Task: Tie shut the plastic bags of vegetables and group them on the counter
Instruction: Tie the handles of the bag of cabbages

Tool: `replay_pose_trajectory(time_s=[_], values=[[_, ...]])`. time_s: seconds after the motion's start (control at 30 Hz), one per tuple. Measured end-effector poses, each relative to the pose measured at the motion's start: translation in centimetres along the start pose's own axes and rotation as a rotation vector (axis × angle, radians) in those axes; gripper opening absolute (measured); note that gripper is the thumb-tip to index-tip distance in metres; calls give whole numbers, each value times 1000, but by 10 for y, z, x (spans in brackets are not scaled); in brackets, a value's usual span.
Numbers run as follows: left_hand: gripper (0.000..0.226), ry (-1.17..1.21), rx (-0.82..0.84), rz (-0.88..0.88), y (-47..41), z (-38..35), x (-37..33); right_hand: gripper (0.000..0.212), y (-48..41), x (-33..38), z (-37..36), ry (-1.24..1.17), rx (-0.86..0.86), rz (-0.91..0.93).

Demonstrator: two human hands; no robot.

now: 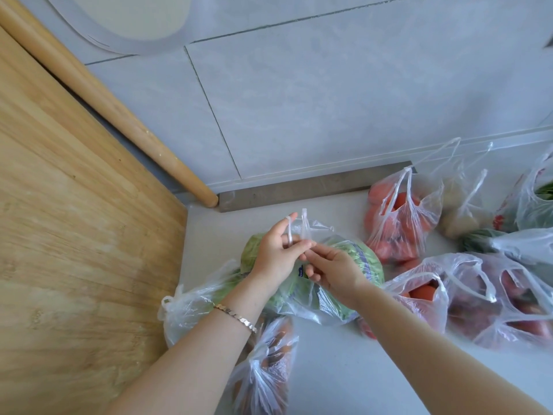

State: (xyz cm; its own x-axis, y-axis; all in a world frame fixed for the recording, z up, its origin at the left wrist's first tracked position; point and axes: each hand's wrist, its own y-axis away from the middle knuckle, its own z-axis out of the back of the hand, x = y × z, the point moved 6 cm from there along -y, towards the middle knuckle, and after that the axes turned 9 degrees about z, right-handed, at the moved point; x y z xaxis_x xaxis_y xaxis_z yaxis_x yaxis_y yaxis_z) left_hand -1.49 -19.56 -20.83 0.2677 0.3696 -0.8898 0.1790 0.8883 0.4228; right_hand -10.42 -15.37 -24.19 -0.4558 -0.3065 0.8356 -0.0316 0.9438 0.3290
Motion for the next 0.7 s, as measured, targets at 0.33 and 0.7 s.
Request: replay_pose_trajectory(time_s=[0.33, 0.7], values=[[44, -121, 31, 42, -9, 2, 0, 19, 0, 1, -1, 92, -37, 63], [19, 273, -55, 98, 7, 41, 16, 17, -7, -4, 5, -34, -285, 10]])
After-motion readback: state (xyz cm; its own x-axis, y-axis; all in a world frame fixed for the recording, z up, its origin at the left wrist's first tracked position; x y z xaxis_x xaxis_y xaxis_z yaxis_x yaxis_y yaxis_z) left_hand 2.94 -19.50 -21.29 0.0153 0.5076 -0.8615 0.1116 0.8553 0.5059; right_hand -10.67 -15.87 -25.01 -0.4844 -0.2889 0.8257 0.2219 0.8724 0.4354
